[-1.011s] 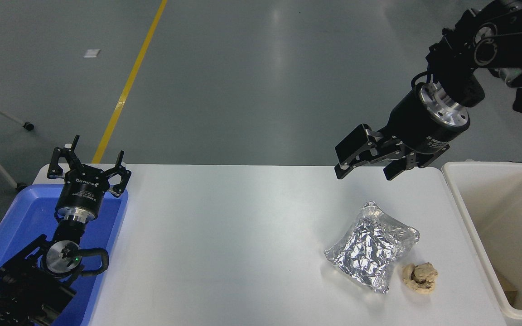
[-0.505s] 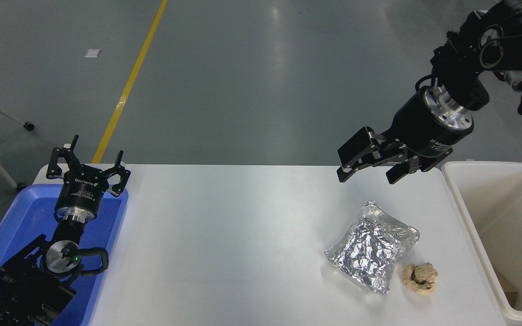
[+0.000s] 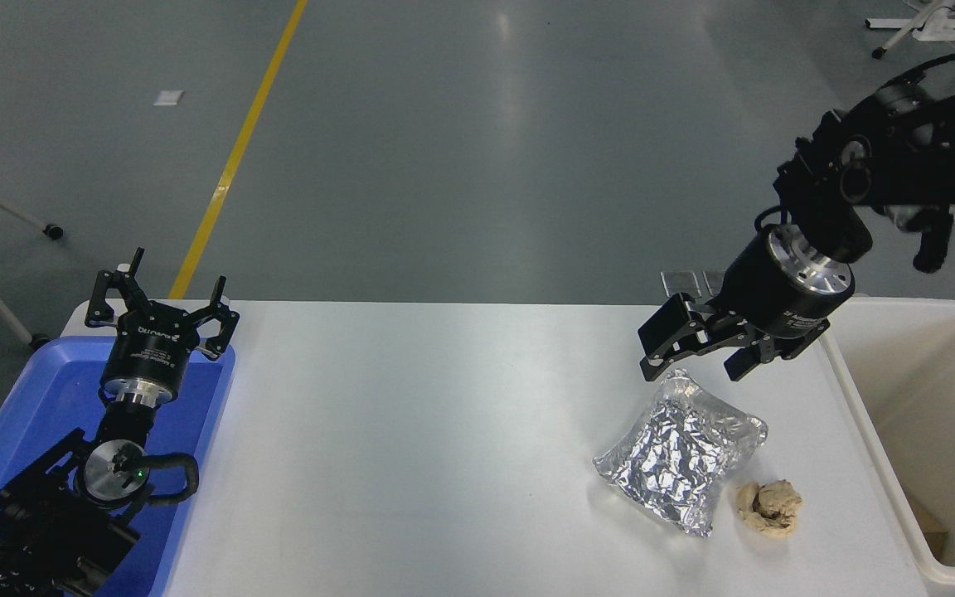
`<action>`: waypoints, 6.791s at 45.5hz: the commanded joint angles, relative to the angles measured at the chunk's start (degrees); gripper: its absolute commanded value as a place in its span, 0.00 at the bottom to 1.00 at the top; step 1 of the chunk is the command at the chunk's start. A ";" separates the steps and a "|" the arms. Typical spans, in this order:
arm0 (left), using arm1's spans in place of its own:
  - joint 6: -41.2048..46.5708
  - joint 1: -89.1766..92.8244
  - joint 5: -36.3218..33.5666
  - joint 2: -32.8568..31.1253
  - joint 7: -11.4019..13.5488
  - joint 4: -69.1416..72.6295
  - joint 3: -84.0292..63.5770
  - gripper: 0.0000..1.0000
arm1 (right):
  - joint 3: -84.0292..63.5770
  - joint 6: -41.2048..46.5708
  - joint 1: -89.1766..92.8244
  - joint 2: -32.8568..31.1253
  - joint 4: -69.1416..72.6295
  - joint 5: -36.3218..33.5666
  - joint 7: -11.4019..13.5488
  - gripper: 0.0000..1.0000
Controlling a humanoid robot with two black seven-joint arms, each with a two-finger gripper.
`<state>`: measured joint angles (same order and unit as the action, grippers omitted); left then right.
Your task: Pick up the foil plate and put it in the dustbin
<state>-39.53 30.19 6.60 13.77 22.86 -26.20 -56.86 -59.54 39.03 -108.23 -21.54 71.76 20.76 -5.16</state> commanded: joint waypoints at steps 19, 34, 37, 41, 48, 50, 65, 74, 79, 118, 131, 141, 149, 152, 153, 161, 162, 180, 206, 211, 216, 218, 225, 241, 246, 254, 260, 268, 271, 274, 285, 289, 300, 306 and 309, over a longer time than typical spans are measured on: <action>-0.02 0.04 -0.01 0.03 0.00 0.01 0.09 1.00 | 5.83 -9.32 33.78 1.41 -24.91 3.23 1.37 1.00; -0.02 0.04 -0.01 0.03 0.00 0.01 0.09 1.00 | 10.23 -10.99 39.59 2.82 -28.25 3.14 2.87 1.00; -0.02 -0.04 -0.01 0.03 0.00 -0.08 0.09 1.00 | 10.32 -10.99 40.64 3.34 -28.69 3.14 2.96 1.00; -0.02 0.04 -0.01 0.03 0.00 0.01 0.09 1.00 | 10.50 -11.17 41.26 3.70 -29.22 3.14 2.96 1.00; -0.02 0.04 -0.01 0.03 0.00 0.01 0.09 1.00 | 11.73 -11.52 42.05 4.05 -29.48 2.88 2.96 0.99; -0.02 0.04 -0.01 0.03 0.00 0.01 0.09 1.00 | 11.73 -11.52 42.31 4.13 -29.48 2.88 2.87 0.95; -0.02 0.04 -0.01 0.03 0.00 0.01 0.17 1.00 | 13.39 -13.27 43.54 5.36 -29.57 2.44 2.61 0.36; -0.02 0.04 -0.01 0.03 0.00 -0.08 0.17 1.00 | 13.40 -13.89 43.46 5.37 -29.57 2.44 2.61 0.05; -0.02 0.04 -0.01 0.03 0.00 -0.08 0.17 1.00 | 13.40 -13.89 43.19 5.45 -29.57 2.70 2.61 0.00; -0.02 -0.05 -0.01 -0.06 0.00 0.01 0.26 1.00 | -9.53 -5.55 -4.77 -8.87 -0.49 1.82 2.43 0.00; -0.02 -0.05 -0.01 0.03 0.00 0.01 0.26 1.00 | -18.50 -0.54 -28.86 -8.00 10.94 -2.74 2.34 0.00; -0.02 -0.05 -0.01 0.03 0.00 0.01 0.26 1.00 | -19.74 1.31 -33.18 -6.94 13.14 -3.01 2.43 0.00; -0.02 -0.05 -0.01 0.03 0.00 0.01 0.26 1.00 | -22.11 0.96 -32.48 -7.47 12.35 -1.43 2.34 0.00; -0.02 -0.05 -0.01 0.03 0.00 0.01 0.26 1.00 | -23.08 0.52 -31.87 -9.30 11.39 1.02 2.26 0.00; -0.02 -0.05 -0.01 0.03 0.00 0.01 0.26 1.00 | -22.90 0.09 -31.08 -10.44 11.04 2.25 2.17 0.00; -0.02 -0.05 -0.01 0.03 0.00 0.01 0.26 1.00 | -20.27 -4.22 -21.33 -18.53 2.61 12.71 0.94 0.00; -0.02 -0.05 -0.01 0.03 0.00 -0.08 0.26 1.00 | -19.48 -4.57 -19.67 -19.67 1.12 14.03 0.15 0.00; -0.02 -0.05 -0.01 0.03 0.00 0.01 0.17 1.00 | 1.00 -21.35 22.86 -29.00 -27.97 34.26 -4.60 0.00; -0.11 0.13 -0.01 0.03 -0.09 0.01 0.26 1.00 | 14.10 -30.77 60.06 -12.22 -61.65 33.11 -1.17 0.00; -0.02 0.13 -0.01 0.03 -0.01 0.01 0.26 1.00 | 15.15 -30.77 60.68 -10.19 -62.18 32.15 0.23 0.00; -0.02 0.13 -0.01 0.03 -0.09 0.01 0.26 1.00 | 18.14 -30.77 62.17 -8.79 -62.27 31.97 0.94 0.00; -0.02 0.13 -0.01 0.03 -0.09 -0.08 0.26 1.00 | 19.28 -30.85 62.88 -8.17 -62.27 31.97 1.11 0.00; -0.11 0.13 -0.01 0.03 -0.09 0.01 0.26 1.00 | 20.69 -32.52 63.85 -7.91 -62.62 31.97 1.38 0.74; -0.20 0.22 -0.09 0.03 -0.18 -0.08 0.26 1.00 | 20.78 -32.61 60.69 -10.63 -59.29 31.79 0.68 1.00; -0.37 0.22 -0.18 0.03 -0.36 -0.08 0.26 1.00 | 19.12 -31.82 54.02 -13.79 -52.27 31.88 0.59 1.00; -0.46 0.13 -0.18 0.03 -0.36 -0.08 0.26 1.00 | 9.80 -24.98 32.76 -22.84 -28.72 31.71 0.76 1.00; -0.46 0.22 -0.18 0.03 -0.36 -0.08 0.26 1.00 | 5.14 -13.29 17.99 -24.78 -14.39 30.48 0.67 1.00; -0.38 0.13 -0.10 0.03 -0.36 0.01 0.26 1.00 | 1.18 -5.81 6.03 -22.68 -3.13 17.23 0.85 1.00; -0.38 0.13 -0.09 0.03 -0.36 0.01 0.26 1.00 | -0.57 -2.13 2.77 -20.39 -0.58 11.07 1.11 1.00; -0.38 0.13 -0.09 0.03 -0.27 -0.08 0.26 1.00 | -2.16 1.48 -0.48 -17.85 1.10 6.06 1.20 1.00; -0.20 0.04 -0.09 0.03 -0.18 0.01 0.26 1.00 | -2.34 5.97 -9.53 -8.71 2.68 -12.04 1.20 1.00; -0.11 -0.04 -0.01 0.03 -0.09 0.01 0.26 1.00 | -2.16 5.97 -11.73 -5.28 3.47 -16.62 1.38 1.00; -0.02 -0.05 -0.01 0.03 -0.09 0.01 0.26 1.00 | -2.16 5.97 -15.96 -1.14 5.84 -19.09 1.38 1.00; 0.06 -0.05 -0.01 0.03 0.00 0.01 0.26 1.00 | -2.42 5.97 -17.54 -1.49 7.51 -18.57 1.38 1.00; -0.02 -0.05 -0.01 0.03 0.00 0.01 0.17 1.00 | -2.69 5.97 -19.12 -2.28 9.27 -18.22 1.38 1.00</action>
<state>-39.58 30.16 6.58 13.80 22.77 -26.19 -56.60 -61.65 44.54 -122.59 -24.64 77.08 4.22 -3.81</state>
